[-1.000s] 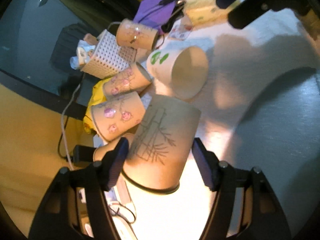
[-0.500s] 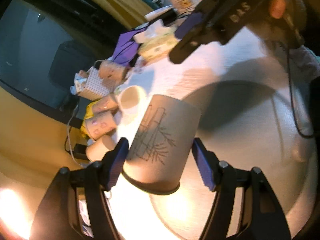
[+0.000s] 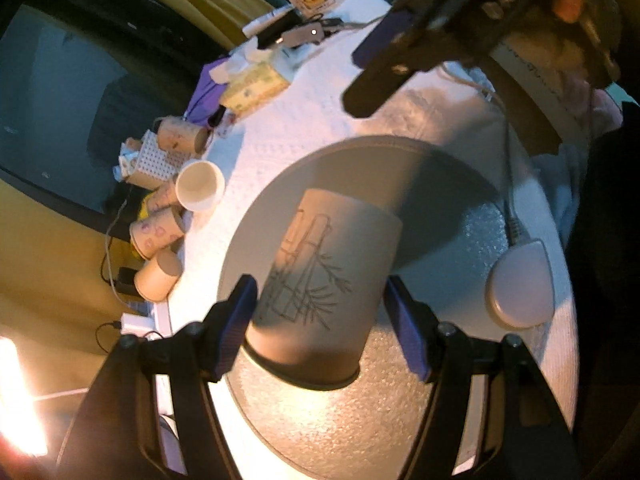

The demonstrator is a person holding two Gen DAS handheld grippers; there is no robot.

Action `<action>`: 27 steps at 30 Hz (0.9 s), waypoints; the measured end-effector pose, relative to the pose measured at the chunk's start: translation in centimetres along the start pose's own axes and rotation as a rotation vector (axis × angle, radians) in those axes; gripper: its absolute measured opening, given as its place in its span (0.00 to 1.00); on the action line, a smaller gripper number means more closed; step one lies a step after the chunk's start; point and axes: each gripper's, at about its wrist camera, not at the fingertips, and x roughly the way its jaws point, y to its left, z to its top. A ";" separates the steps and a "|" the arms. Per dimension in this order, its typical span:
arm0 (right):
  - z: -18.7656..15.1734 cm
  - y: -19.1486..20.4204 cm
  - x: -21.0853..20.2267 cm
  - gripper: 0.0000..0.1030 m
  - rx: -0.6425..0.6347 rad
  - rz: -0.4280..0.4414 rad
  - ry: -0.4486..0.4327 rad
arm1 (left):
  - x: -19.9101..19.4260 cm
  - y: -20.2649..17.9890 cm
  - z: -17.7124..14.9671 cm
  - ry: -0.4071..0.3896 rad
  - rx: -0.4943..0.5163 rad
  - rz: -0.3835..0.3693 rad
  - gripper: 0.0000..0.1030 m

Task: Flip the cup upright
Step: 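Close the right gripper around the side of the brown paper cup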

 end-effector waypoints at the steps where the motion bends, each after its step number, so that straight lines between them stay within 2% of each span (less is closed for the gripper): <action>1: -0.1 0.0 0.0 0.74 -0.003 0.002 0.002 | 0.1 0.0 0.1 0.002 -0.006 0.001 0.67; 8: 0.0 0.8 0.2 0.74 -0.065 0.018 0.018 | 0.9 -0.6 0.4 -0.002 -0.012 -0.042 0.68; 11: 0.3 1.3 0.3 0.74 -0.105 0.025 0.019 | 0.9 -0.3 0.4 -0.019 -0.056 -0.074 0.69; 13: 0.6 1.5 0.3 0.74 -0.126 0.028 0.019 | 0.7 -0.2 0.2 -0.034 -0.077 -0.077 0.73; 16: 0.8 2.1 0.5 0.74 -0.164 0.039 0.026 | 0.5 0.0 0.0 -0.048 -0.096 -0.087 0.73; 22: 1.8 4.1 1.2 0.74 -0.295 0.072 0.060 | 0.0 0.3 -0.7 -0.085 -0.145 -0.108 0.73; 27: 2.7 6.5 1.9 0.74 -0.414 0.113 0.113 | -1.6 1.0 -1.6 -0.147 -0.226 -0.133 0.73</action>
